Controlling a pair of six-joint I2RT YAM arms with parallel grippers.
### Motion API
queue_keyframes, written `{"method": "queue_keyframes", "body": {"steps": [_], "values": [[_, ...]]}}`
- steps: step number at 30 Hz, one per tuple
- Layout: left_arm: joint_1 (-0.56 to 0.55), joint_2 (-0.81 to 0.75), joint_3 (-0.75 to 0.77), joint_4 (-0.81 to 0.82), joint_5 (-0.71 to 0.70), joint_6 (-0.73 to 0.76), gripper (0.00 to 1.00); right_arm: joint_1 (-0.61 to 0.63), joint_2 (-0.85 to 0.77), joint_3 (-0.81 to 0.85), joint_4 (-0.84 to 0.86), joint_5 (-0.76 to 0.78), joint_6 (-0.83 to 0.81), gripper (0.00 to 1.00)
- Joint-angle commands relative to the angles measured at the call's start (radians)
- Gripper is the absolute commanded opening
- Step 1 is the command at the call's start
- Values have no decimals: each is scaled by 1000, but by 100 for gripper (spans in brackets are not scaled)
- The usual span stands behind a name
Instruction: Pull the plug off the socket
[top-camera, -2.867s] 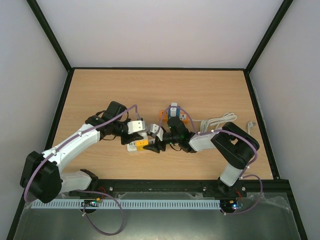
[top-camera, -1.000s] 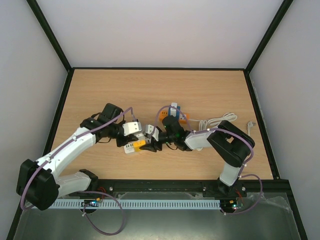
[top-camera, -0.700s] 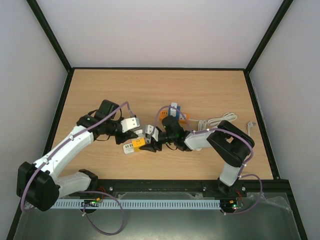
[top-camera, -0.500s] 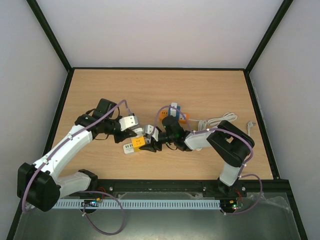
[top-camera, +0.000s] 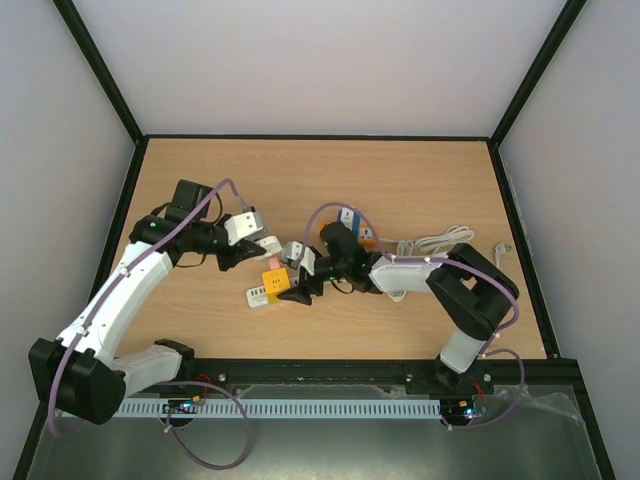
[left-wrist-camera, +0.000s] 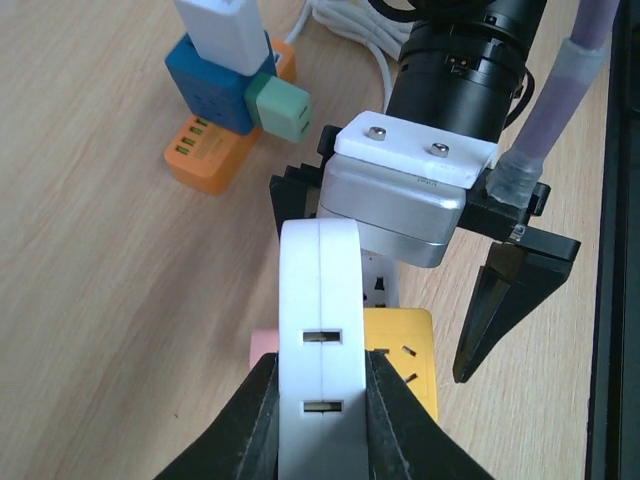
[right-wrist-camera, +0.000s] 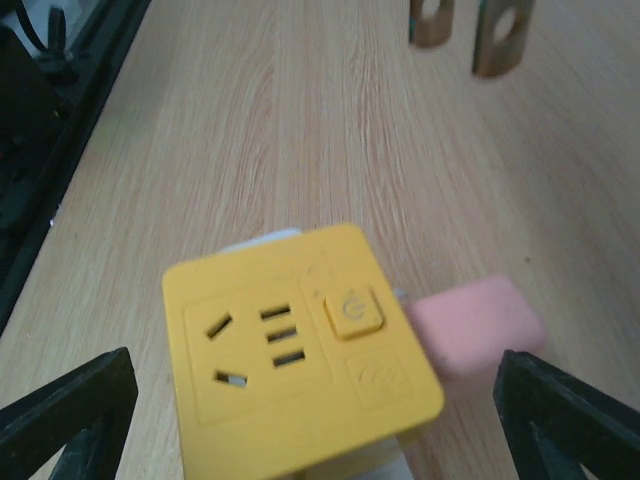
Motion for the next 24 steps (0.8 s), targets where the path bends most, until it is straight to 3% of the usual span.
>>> {"method": "queue_keyframes", "body": {"steps": [1,7,14,24], "values": [[2,-7,53,-84,88,52,3,-4,-90,81,-105,-47,-8,96],[10,12,85,-166,119,99,4,-46,-178,99,-185,-89,24,94],[8,25,84,-208,157,130,5,-80,-280,113,-266,-130,66,67],[-33,29,77,-171,166,87,6,-79,-274,152,-225,-232,242,60]]}}
